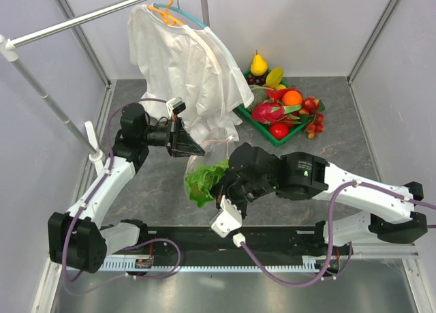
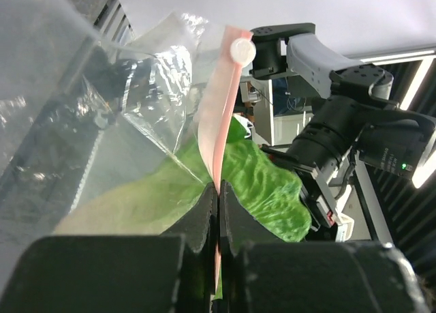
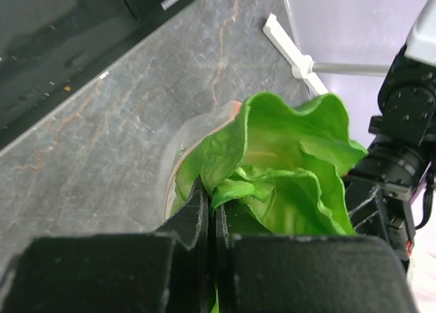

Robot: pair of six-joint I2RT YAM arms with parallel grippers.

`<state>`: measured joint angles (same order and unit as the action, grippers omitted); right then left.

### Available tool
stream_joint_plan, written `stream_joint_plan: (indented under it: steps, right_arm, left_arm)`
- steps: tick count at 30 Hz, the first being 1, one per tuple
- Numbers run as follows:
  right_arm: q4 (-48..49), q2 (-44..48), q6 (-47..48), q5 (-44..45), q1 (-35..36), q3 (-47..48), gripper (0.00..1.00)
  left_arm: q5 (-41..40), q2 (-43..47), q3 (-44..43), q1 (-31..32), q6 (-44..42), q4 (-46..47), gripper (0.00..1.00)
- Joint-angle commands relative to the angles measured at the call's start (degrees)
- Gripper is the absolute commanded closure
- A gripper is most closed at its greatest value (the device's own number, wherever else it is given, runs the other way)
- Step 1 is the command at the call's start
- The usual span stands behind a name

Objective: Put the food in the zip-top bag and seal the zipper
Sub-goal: Place the fake vegetable in the zipper food storage bag.

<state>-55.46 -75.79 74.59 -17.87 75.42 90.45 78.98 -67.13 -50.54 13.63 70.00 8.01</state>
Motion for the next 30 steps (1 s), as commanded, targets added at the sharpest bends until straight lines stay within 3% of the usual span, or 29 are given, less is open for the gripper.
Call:
stream_joint_plan:
  steps: [1, 4, 7, 8, 10, 11, 12, 19, 24, 26, 30]
  right_arm:
    - [7.2, -0.41, 2.15, 2.74, 0.78, -1.77, 1.0]
    - [10.11, -2.43, 1.53, 8.09, 0.26, -0.72, 0.99]
    - [11.68, -2.09, -0.13, 9.34, -0.01, -0.1, 0.82]
    - [12.91, -1.73, -2.84, 9.69, 0.08, -0.02, 0.64]
    - [15.12, -0.68, -10.75, 11.35, 0.08, 1.03, 0.48]
    - [15.12, -0.33, -12.95, 12.15, -0.01, 1.21, 0.32]
    - [15.29, 0.72, -18.37, 12.85, 0.08, 0.87, 0.26]
    - [20.73, 10.21, -40.89, 22.16, 0.08, -7.92, 0.06]
    - [21.98, 15.14, -61.02, 22.97, -10.0, -9.51, 0.09]
    - [21.71, 16.89, -68.32, 22.88, -11.95, -11.34, 0.23]
    - [21.45, 18.57, -84.05, 16.58, -19.06, -17.05, 0.36]
  left_arm:
    - [-0.05, 3.67, 1.67, 0.08, 4.36, 7.19, 0.98]
    - [0.82, 2.8, 3.08, 0.0, 5.76, 7.28, 0.98]
    - [1.7, 1.74, 3.96, 0.0, 7.08, 7.54, 0.98]
    - [1.62, 1.57, 4.31, 0.0, 7.78, 9.81, 0.98]
    - [1.44, 0.95, 4.66, -0.09, 10.23, 12.54, 0.98]
    - [1.27, 0.78, 4.58, -0.18, 10.86, 13.43, 0.98]
    - [1.0, 0.52, 4.66, -0.18, 12.25, 15.09, 0.98]
    - [-2.07, -2.73, 4.23, -0.8, 17.89, 20.99, 0.98]
    - [-3.22, -4.41, 4.22, -0.88, 17.81, 20.82, 0.98]
    - [-4.01, -4.93, 4.84, -0.8, 17.46, 20.82, 0.98]
    - [-4.89, -5.9, 5.46, -0.88, 18.15, 21.96, 0.98]
